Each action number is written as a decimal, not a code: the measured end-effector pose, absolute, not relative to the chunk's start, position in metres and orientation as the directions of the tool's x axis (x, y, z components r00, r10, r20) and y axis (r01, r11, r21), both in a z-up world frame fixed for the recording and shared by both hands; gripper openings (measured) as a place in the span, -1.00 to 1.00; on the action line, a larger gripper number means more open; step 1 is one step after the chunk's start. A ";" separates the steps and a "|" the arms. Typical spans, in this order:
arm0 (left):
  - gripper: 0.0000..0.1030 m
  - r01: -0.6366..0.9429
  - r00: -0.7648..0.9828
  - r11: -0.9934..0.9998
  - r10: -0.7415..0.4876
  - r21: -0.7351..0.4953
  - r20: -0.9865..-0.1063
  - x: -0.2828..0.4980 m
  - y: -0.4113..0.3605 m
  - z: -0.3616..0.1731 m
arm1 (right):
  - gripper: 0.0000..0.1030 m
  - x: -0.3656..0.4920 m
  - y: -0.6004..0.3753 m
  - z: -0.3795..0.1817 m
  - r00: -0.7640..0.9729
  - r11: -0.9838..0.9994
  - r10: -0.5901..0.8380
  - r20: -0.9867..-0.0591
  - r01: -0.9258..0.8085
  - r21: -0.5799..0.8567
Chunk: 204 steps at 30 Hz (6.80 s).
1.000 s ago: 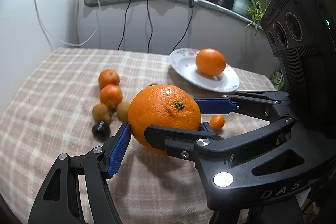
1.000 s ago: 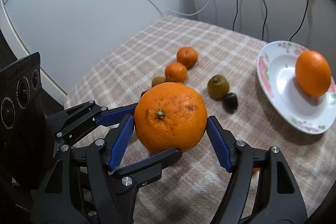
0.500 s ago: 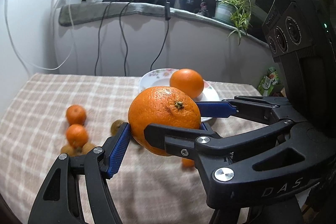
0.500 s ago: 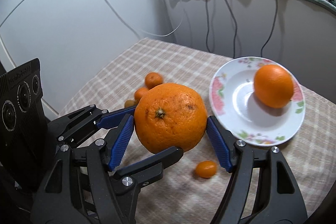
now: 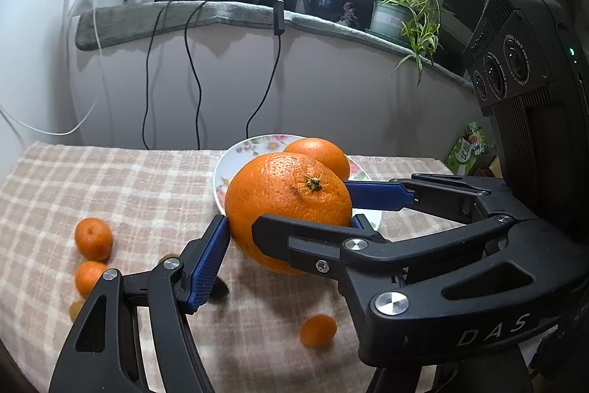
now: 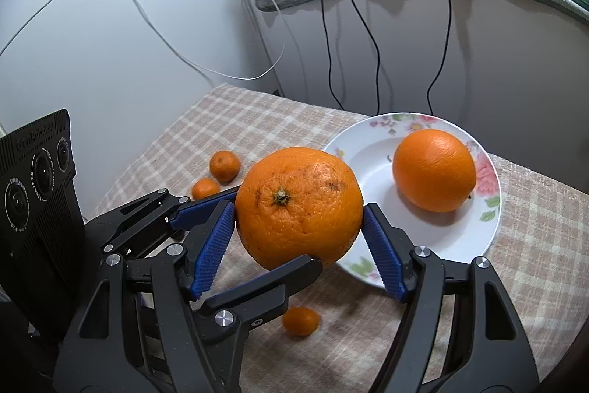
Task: Organize fruits
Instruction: 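Carry the second orange with the right gripper onto the plate, then release the second orange beside the first and open the right gripper, then grasp the small mandarin with the right gripper while the left gripper grasps a dark plum, then lift the mandarin with the right gripper while the left gripper lifts the plum, then lower the mandarin onto the plate and open the right gripper while the left releases the plum there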
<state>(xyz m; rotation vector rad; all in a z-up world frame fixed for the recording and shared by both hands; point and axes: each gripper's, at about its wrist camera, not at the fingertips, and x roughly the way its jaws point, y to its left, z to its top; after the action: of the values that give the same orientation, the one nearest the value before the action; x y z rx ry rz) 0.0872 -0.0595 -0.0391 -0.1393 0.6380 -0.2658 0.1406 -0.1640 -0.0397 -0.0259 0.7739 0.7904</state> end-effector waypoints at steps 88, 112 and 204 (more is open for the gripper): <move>0.34 0.036 0.764 0.986 -0.131 -0.161 -0.632 0.021 0.032 -0.061 | 0.65 0.096 -0.211 -0.051 0.552 0.775 0.587 -0.593 -0.594 0.214; -0.27 -0.066 0.668 0.974 -0.117 -0.216 -0.735 0.022 0.068 -0.096 | 0.05 0.091 -0.170 -0.101 0.420 0.740 0.540 -0.730 -0.650 0.173; -0.57 0.198 0.705 0.952 -0.303 -0.233 -0.641 0.195 -0.022 -0.051 | -0.42 0.154 -0.220 -0.064 0.560 0.817 0.506 -0.656 -0.556 0.155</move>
<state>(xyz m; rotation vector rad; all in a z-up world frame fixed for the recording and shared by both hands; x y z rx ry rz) 0.1948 -0.0223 -0.0510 -0.1513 0.7382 -0.2797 0.1545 -0.2200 -0.0637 -0.0726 0.7496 0.6261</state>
